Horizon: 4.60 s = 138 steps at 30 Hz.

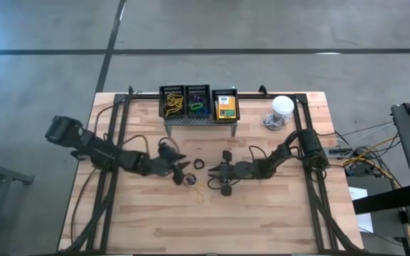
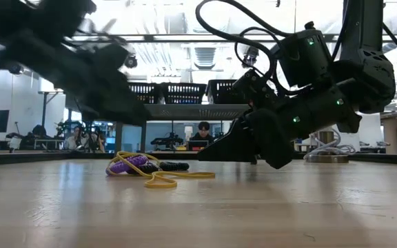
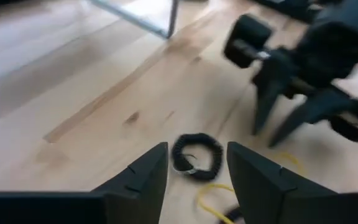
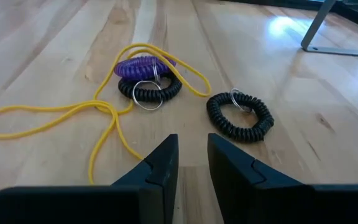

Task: Pick & Place Office Desk Supplies
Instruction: Put the black spring keychain into the middle black bin on the shelf, then put the yellow rubberband into the left black bin on the shelf

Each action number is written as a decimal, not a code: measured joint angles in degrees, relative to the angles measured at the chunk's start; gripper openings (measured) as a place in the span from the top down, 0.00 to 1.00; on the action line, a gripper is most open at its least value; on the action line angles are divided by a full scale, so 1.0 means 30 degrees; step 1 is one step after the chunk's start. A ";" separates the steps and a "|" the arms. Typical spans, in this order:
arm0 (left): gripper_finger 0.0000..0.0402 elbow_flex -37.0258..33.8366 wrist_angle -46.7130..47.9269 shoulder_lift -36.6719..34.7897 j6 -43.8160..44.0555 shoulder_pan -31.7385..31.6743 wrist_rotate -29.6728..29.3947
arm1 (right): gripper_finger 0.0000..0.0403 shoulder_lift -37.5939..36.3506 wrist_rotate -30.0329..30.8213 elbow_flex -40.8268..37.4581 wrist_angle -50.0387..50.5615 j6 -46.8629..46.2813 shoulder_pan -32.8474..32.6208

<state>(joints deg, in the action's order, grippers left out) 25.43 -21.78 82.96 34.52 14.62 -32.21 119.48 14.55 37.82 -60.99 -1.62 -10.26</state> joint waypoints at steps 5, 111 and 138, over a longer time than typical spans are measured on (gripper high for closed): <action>0.56 0.1627 0.1862 0.2170 0.0730 -0.2488 0.3068 | 0.82 0.0000 0.0136 -0.0022 0.0057 0.0180 0.0000; 0.67 0.1654 0.2195 0.0635 0.0170 0.6201 -0.3940 | 0.62 -0.2331 -0.2557 0.2587 0.8032 0.1292 -0.0794; 0.67 0.1987 0.1484 0.0635 -0.2938 0.5026 -0.4713 | 0.96 -0.1574 -0.4542 0.7073 1.7315 0.4389 0.0525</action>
<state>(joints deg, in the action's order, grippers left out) 31.39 -17.33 84.86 25.71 29.69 -46.35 114.76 0.92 59.04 -9.04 11.54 -8.69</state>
